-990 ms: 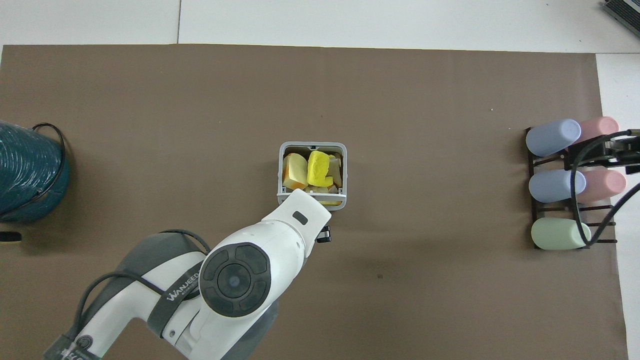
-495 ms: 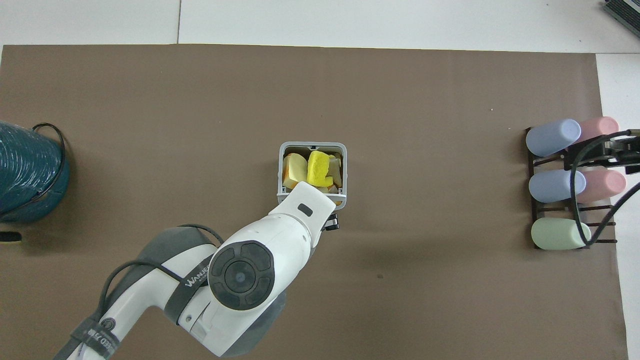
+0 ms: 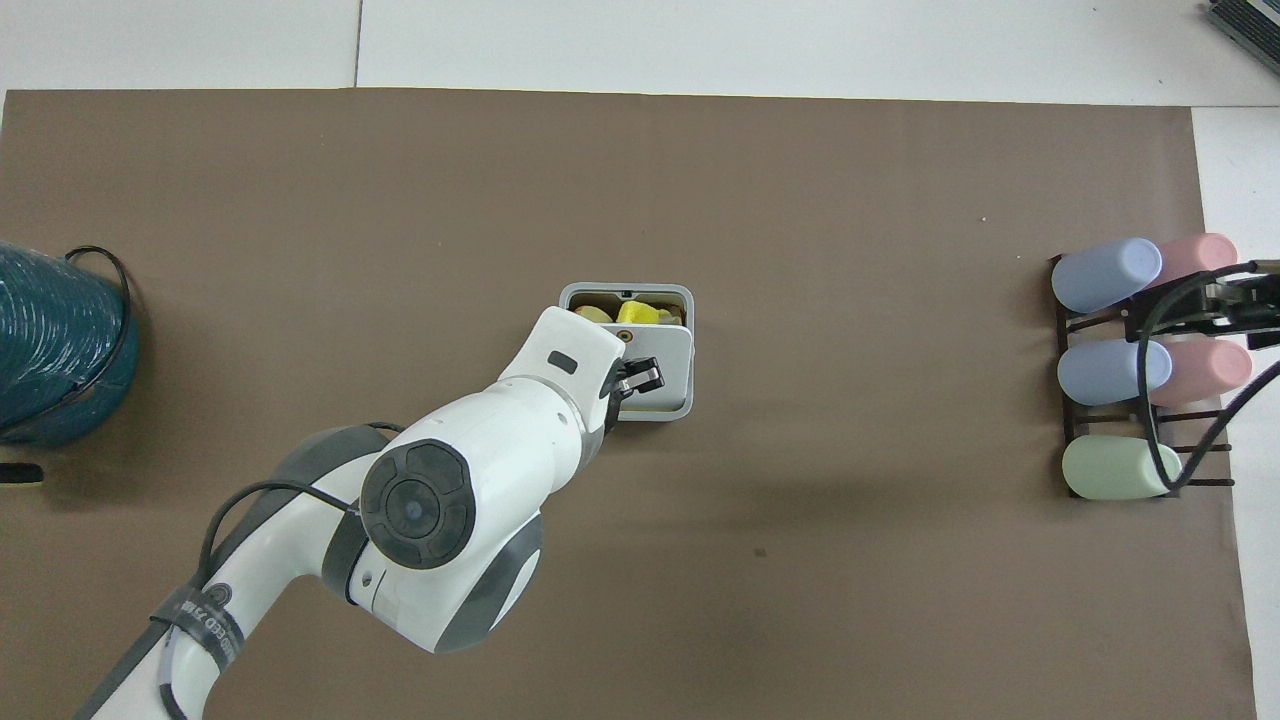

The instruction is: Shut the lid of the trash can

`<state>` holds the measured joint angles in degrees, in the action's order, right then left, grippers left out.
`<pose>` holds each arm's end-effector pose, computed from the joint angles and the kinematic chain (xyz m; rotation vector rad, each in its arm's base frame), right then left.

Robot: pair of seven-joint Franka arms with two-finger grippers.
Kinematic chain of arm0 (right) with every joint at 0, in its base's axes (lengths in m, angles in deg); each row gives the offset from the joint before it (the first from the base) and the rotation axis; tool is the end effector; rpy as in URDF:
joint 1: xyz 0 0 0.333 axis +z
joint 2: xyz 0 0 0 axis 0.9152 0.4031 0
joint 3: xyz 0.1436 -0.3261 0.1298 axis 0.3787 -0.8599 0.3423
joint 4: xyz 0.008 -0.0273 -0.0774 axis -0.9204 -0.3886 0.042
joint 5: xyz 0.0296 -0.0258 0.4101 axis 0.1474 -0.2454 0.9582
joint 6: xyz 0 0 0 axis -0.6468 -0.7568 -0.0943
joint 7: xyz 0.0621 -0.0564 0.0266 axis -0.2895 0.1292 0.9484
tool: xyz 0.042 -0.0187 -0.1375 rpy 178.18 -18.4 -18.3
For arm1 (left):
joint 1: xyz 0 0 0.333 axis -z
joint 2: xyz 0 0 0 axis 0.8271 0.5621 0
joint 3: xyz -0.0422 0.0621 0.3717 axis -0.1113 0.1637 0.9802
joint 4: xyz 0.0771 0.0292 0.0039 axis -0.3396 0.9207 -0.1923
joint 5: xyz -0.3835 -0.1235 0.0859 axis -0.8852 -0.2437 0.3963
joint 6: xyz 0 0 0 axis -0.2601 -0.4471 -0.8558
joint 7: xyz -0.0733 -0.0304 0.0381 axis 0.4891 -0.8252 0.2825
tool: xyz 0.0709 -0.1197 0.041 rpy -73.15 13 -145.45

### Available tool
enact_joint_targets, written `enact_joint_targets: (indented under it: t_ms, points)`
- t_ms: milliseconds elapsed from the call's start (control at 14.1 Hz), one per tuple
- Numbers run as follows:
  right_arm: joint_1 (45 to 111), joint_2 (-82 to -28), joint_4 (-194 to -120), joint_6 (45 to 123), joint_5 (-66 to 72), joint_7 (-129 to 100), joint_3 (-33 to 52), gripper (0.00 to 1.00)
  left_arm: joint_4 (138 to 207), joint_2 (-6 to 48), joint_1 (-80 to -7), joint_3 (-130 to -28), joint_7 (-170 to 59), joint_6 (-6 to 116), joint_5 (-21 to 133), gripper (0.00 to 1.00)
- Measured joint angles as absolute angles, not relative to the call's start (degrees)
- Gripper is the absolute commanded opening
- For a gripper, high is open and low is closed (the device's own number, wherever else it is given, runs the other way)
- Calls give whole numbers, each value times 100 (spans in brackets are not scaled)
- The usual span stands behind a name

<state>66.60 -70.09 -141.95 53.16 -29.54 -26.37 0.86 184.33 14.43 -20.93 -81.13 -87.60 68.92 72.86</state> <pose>0.5662 -0.0180 0.6590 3.1055 -0.1359 -0.0458 0.4855 -0.4003 0.4644 2.6861 0.3228 0.3980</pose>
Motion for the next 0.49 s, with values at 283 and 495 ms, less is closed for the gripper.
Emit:
enact_joint_targets:
  t_ms: [283, 495]
  points:
    - [6660, -7010, -14197, 5317, -2954, -2637, 86, 100, 18394, 1664, -2110, -8103, -8760, 7243, 7258, 0]
    - [6660, -7011, -14198, 5317, -2954, -2637, 86, 100, 18163, 1984, -2137, -8099, -8761, 7369, 7253, 0]
